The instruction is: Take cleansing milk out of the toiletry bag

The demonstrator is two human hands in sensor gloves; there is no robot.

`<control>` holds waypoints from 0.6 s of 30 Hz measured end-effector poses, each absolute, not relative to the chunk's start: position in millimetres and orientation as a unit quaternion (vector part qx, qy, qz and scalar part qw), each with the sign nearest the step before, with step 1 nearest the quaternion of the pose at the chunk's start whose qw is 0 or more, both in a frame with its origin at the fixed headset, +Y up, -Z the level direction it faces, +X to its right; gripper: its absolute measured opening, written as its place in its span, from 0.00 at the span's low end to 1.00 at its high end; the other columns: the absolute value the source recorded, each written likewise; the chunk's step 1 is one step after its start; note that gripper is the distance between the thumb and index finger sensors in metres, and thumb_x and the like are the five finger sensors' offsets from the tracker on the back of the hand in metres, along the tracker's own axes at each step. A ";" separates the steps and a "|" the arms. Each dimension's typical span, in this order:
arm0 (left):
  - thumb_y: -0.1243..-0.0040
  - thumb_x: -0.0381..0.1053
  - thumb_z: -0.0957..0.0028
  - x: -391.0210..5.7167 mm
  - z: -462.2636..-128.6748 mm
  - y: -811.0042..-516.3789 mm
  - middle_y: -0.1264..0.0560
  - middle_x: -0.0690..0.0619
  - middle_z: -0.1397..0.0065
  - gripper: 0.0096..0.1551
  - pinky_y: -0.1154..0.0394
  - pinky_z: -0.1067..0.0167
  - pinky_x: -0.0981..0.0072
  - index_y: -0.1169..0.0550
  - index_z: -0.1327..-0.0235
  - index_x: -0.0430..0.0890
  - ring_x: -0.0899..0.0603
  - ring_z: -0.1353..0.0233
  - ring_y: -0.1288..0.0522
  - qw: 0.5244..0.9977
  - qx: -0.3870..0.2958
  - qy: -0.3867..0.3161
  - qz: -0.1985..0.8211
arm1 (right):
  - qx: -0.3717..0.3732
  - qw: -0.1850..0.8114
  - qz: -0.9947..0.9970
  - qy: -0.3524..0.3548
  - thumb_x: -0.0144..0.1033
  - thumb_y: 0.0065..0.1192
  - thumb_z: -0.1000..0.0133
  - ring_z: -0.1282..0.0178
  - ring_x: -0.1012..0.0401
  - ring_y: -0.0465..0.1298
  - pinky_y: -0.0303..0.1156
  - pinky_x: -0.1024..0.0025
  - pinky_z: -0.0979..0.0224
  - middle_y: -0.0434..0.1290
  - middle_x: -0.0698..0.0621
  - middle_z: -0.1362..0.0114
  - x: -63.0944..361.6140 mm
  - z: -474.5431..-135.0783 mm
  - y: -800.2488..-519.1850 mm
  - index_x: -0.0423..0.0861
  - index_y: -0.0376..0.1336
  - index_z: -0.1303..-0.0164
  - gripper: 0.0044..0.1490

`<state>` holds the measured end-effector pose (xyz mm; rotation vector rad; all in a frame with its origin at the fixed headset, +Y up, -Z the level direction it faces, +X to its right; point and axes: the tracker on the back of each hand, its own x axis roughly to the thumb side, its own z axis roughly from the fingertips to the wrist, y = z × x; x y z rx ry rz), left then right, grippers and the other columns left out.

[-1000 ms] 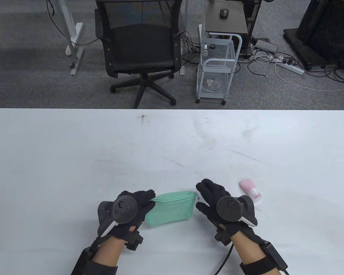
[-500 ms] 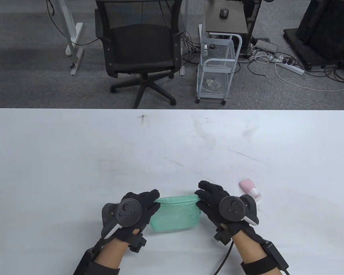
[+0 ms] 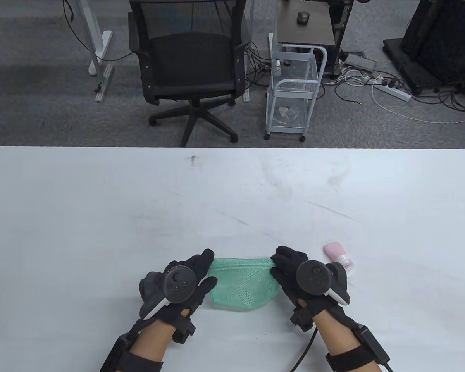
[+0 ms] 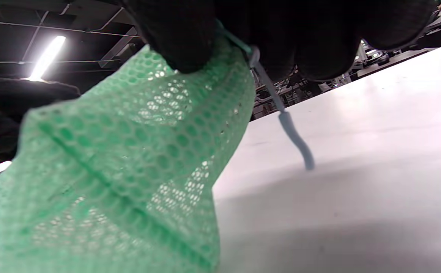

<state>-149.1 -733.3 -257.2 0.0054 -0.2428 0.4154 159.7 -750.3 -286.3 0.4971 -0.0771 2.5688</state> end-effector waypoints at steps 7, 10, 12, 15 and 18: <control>0.27 0.60 0.50 -142.0 -258.4 -738.8 0.25 0.44 0.19 0.45 0.33 0.29 0.32 0.32 0.19 0.54 0.32 0.29 0.20 0.972 -0.023 -0.127 0.194 | 0.129 0.227 0.965 -0.037 0.33 0.70 0.40 0.34 0.26 0.73 0.67 0.29 0.35 0.73 0.30 0.24 159.1 -291.3 -754.0 0.36 0.72 0.33 0.27; 0.27 0.60 0.50 -139.2 -259.6 -742.6 0.25 0.44 0.20 0.45 0.33 0.29 0.32 0.32 0.19 0.54 0.32 0.29 0.20 0.974 -0.034 -0.130 0.184 | 0.105 0.211 0.972 -0.023 0.34 0.70 0.39 0.34 0.26 0.73 0.67 0.29 0.35 0.73 0.29 0.24 158.9 -294.7 -756.5 0.36 0.72 0.32 0.27; 0.27 0.60 0.50 -137.2 -260.7 -745.2 0.25 0.44 0.19 0.45 0.33 0.29 0.32 0.32 0.19 0.54 0.32 0.29 0.20 0.975 -0.042 -0.131 0.177 | 0.092 0.202 0.975 -0.022 0.34 0.69 0.39 0.35 0.26 0.73 0.67 0.29 0.35 0.73 0.29 0.24 159.2 -297.0 -757.6 0.36 0.71 0.31 0.28; 0.27 0.60 0.50 -134.2 -262.0 -748.4 0.25 0.43 0.20 0.45 0.33 0.29 0.32 0.32 0.19 0.54 0.32 0.29 0.20 0.975 -0.052 -0.132 0.171 | 0.081 0.200 0.976 -0.025 0.34 0.69 0.39 0.34 0.25 0.73 0.66 0.29 0.35 0.72 0.29 0.24 159.1 -299.3 -758.7 0.35 0.70 0.29 0.30; 0.27 0.60 0.50 -131.7 -263.0 -751.4 0.25 0.43 0.20 0.44 0.33 0.29 0.32 0.32 0.19 0.54 0.32 0.29 0.20 0.976 -0.059 -0.133 0.162 | 0.082 0.201 0.976 -0.032 0.32 0.69 0.39 0.34 0.26 0.73 0.66 0.29 0.34 0.72 0.29 0.23 158.0 -300.3 -757.0 0.35 0.69 0.28 0.30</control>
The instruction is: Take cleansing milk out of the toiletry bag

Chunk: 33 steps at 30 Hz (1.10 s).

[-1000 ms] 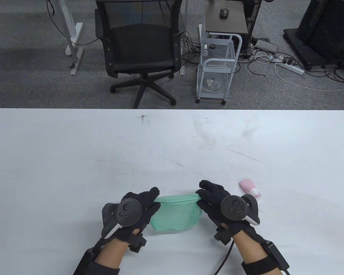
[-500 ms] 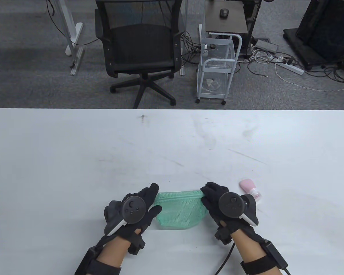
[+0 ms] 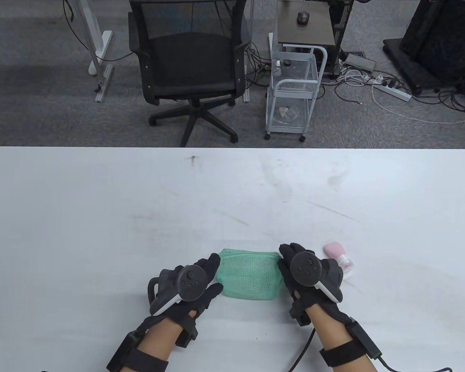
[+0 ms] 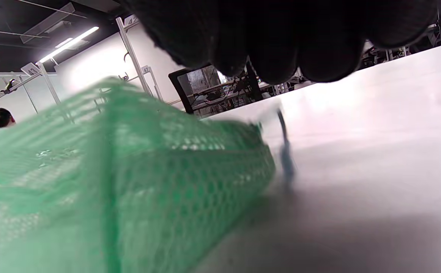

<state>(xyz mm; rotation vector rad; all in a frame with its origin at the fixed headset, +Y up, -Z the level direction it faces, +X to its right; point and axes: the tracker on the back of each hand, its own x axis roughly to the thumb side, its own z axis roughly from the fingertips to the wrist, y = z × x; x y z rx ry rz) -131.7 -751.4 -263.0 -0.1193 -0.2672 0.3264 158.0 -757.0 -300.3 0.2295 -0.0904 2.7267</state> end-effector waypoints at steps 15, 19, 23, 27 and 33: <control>0.31 0.60 0.47 -143.3 -254.2 -726.7 0.24 0.42 0.20 0.40 0.35 0.28 0.31 0.29 0.21 0.53 0.31 0.27 0.22 0.978 -0.007 -0.117 0.171 | 0.137 0.193 0.969 -0.071 0.31 0.70 0.40 0.32 0.25 0.72 0.66 0.28 0.33 0.70 0.29 0.21 157.0 -283.0 -738.0 0.35 0.69 0.28 0.30; 0.32 0.60 0.46 -151.0 -249.0 -715.3 0.24 0.42 0.20 0.38 0.36 0.27 0.31 0.28 0.22 0.52 0.29 0.24 0.24 0.977 0.025 -0.108 0.185 | 0.147 0.183 0.970 -0.065 0.31 0.70 0.40 0.31 0.23 0.70 0.65 0.27 0.33 0.68 0.28 0.20 156.6 -278.1 -732.0 0.35 0.69 0.28 0.30; 0.33 0.60 0.46 -155.2 -245.5 -708.2 0.25 0.42 0.19 0.37 0.37 0.27 0.30 0.27 0.22 0.52 0.29 0.24 0.25 0.978 0.049 -0.098 0.179 | 0.152 0.172 0.971 -0.061 0.32 0.70 0.39 0.30 0.22 0.69 0.65 0.27 0.33 0.67 0.28 0.19 155.0 -272.9 -725.6 0.35 0.68 0.26 0.31; 0.33 0.60 0.46 -155.8 -244.5 -706.6 0.24 0.42 0.20 0.37 0.37 0.27 0.30 0.27 0.22 0.52 0.29 0.24 0.25 0.978 0.058 -0.095 0.175 | 0.156 0.165 0.971 -0.067 0.34 0.70 0.39 0.29 0.21 0.68 0.64 0.26 0.32 0.66 0.27 0.18 154.4 -268.5 -721.8 0.35 0.67 0.26 0.33; 0.33 0.60 0.46 -153.5 -243.9 -707.6 0.24 0.43 0.20 0.37 0.37 0.27 0.31 0.27 0.22 0.52 0.30 0.23 0.25 0.978 0.056 -0.100 0.174 | 0.161 0.169 0.970 -0.064 0.36 0.70 0.39 0.29 0.22 0.68 0.64 0.27 0.32 0.66 0.27 0.19 153.8 -267.3 -721.0 0.34 0.67 0.25 0.34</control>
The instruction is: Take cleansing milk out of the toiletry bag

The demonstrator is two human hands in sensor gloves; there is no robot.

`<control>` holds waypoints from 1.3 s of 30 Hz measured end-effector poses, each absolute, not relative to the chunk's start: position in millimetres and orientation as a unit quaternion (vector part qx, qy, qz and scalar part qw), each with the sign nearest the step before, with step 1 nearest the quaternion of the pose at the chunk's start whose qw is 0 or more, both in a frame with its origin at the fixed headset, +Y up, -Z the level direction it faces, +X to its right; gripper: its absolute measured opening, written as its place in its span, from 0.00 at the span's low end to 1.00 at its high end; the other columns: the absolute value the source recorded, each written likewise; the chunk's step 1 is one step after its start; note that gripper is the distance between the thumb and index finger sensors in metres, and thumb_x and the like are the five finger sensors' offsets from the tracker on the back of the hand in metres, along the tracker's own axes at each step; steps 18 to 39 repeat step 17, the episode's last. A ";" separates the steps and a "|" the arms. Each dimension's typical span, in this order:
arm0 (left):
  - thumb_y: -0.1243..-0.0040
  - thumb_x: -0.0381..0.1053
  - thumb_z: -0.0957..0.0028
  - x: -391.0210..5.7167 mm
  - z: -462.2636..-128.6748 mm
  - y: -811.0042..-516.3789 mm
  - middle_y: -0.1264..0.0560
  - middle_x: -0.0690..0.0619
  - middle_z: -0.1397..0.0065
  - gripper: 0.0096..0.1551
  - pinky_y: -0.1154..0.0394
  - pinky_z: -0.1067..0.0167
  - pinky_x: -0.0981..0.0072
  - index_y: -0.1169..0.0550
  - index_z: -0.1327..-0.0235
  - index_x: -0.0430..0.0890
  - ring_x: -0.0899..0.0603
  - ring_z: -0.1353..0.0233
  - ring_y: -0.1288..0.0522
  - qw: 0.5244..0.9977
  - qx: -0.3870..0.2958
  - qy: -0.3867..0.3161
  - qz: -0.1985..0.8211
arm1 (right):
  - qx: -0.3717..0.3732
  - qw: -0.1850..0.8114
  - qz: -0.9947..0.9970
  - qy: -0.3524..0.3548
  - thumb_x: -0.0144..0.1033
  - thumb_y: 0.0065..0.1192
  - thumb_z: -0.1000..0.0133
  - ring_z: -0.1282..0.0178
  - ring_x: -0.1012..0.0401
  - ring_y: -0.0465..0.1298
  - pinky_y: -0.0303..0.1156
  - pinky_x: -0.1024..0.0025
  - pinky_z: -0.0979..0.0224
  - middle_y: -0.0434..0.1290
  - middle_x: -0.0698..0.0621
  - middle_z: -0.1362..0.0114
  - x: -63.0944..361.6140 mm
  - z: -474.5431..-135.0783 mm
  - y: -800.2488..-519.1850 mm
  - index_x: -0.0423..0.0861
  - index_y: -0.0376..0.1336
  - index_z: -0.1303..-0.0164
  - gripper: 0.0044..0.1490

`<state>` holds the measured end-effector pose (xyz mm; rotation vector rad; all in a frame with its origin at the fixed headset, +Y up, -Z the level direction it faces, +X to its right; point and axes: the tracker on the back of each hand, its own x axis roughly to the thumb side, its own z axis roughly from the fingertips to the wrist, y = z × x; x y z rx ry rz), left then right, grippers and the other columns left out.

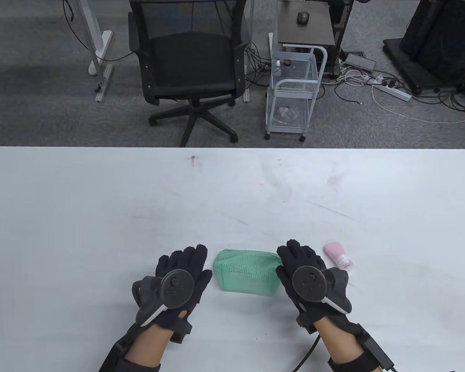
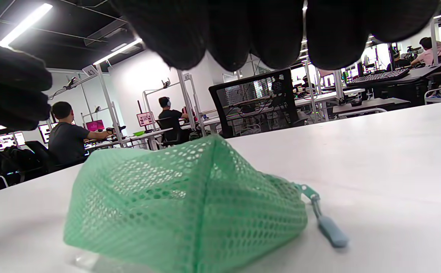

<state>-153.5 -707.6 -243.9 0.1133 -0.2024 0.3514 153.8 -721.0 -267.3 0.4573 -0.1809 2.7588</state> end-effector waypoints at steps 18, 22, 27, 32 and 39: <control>0.33 0.60 0.46 -149.6 -241.1 -707.3 0.24 0.43 0.20 0.37 0.37 0.27 0.30 0.27 0.22 0.52 0.29 0.24 0.24 0.979 0.055 -0.103 0.165 | 0.167 0.160 0.972 -0.042 0.37 0.70 0.39 0.29 0.22 0.68 0.64 0.27 0.32 0.66 0.27 0.19 148.4 -266.1 -724.4 0.34 0.67 0.25 0.34; 0.33 0.60 0.46 -149.6 -241.1 -707.3 0.24 0.43 0.20 0.37 0.37 0.27 0.30 0.27 0.22 0.52 0.29 0.24 0.24 0.979 0.055 -0.103 0.165 | 0.167 0.160 0.972 -0.042 0.37 0.70 0.39 0.29 0.22 0.68 0.64 0.27 0.32 0.66 0.27 0.19 148.4 -266.1 -724.4 0.34 0.67 0.25 0.34; 0.33 0.60 0.46 -149.6 -241.1 -707.3 0.24 0.43 0.20 0.37 0.37 0.27 0.30 0.27 0.22 0.52 0.29 0.24 0.24 0.979 0.055 -0.103 0.165 | 0.167 0.160 0.972 -0.042 0.37 0.70 0.39 0.29 0.22 0.68 0.64 0.27 0.32 0.66 0.27 0.19 148.4 -266.1 -724.4 0.34 0.67 0.25 0.34; 0.33 0.60 0.46 -149.6 -241.1 -707.3 0.24 0.43 0.20 0.37 0.37 0.27 0.30 0.27 0.22 0.52 0.29 0.24 0.24 0.979 0.055 -0.103 0.165 | 0.167 0.160 0.972 -0.042 0.37 0.70 0.39 0.29 0.22 0.68 0.64 0.27 0.32 0.66 0.27 0.19 148.4 -266.1 -724.4 0.34 0.67 0.25 0.34; 0.33 0.60 0.46 -149.6 -241.1 -707.3 0.24 0.43 0.20 0.37 0.37 0.27 0.30 0.27 0.22 0.52 0.29 0.24 0.24 0.979 0.055 -0.103 0.165 | 0.167 0.160 0.972 -0.042 0.37 0.70 0.39 0.29 0.22 0.68 0.64 0.27 0.32 0.66 0.27 0.19 148.4 -266.1 -724.4 0.34 0.67 0.25 0.34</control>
